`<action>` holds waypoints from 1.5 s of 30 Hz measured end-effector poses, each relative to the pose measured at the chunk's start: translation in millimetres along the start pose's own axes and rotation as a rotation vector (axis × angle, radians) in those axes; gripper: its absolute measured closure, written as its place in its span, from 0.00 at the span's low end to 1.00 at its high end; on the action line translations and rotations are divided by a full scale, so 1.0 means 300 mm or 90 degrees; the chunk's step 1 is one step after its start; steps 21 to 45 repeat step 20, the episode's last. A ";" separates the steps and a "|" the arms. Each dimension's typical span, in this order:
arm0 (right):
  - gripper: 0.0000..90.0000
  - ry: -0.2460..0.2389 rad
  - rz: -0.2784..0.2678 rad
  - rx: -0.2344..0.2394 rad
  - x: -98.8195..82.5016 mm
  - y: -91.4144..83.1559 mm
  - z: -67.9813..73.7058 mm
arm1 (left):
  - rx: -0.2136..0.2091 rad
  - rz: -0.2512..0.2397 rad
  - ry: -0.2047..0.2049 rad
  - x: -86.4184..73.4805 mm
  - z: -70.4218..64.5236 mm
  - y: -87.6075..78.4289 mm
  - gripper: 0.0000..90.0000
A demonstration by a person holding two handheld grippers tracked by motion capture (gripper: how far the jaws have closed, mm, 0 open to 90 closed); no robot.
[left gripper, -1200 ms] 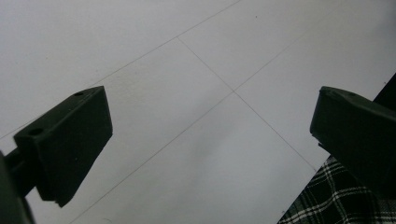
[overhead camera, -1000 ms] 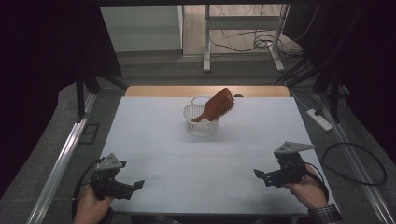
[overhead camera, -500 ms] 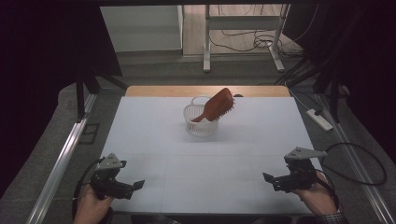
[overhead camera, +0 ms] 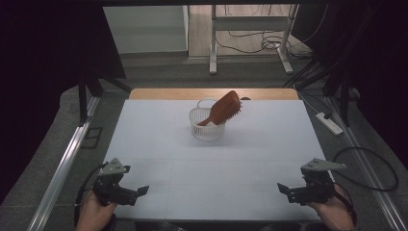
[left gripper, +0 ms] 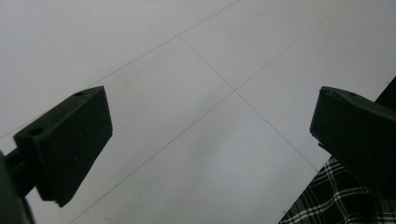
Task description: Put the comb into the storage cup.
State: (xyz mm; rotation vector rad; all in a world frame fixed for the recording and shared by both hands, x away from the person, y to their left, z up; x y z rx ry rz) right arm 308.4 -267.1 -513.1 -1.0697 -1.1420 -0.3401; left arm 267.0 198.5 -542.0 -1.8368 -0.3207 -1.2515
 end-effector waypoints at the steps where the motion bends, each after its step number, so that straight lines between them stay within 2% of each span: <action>1: 0.00 0.003 0.002 -0.003 -0.003 -0.004 -0.001 | 0.000 0.000 0.000 0.000 0.000 0.000 0.00; 17: 0.00 0.023 0.015 -0.033 -0.046 -0.052 -0.018 | 0.002 0.002 -0.001 -0.002 0.000 0.000 0.00; 45: 0.00 0.020 0.021 -0.032 -0.050 -0.049 -0.019 | 0.000 0.000 -0.001 0.002 -0.002 0.001 0.00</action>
Point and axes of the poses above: each handheld gripper's, and its own axes: y roughly forward along the jaws, x roughly out of its top, z roughly to its left, the point moved 10 cm from there along y, roughly forward along the jaws, and after that the axes turned 15 degrees about -z, right-handed, at the moved point
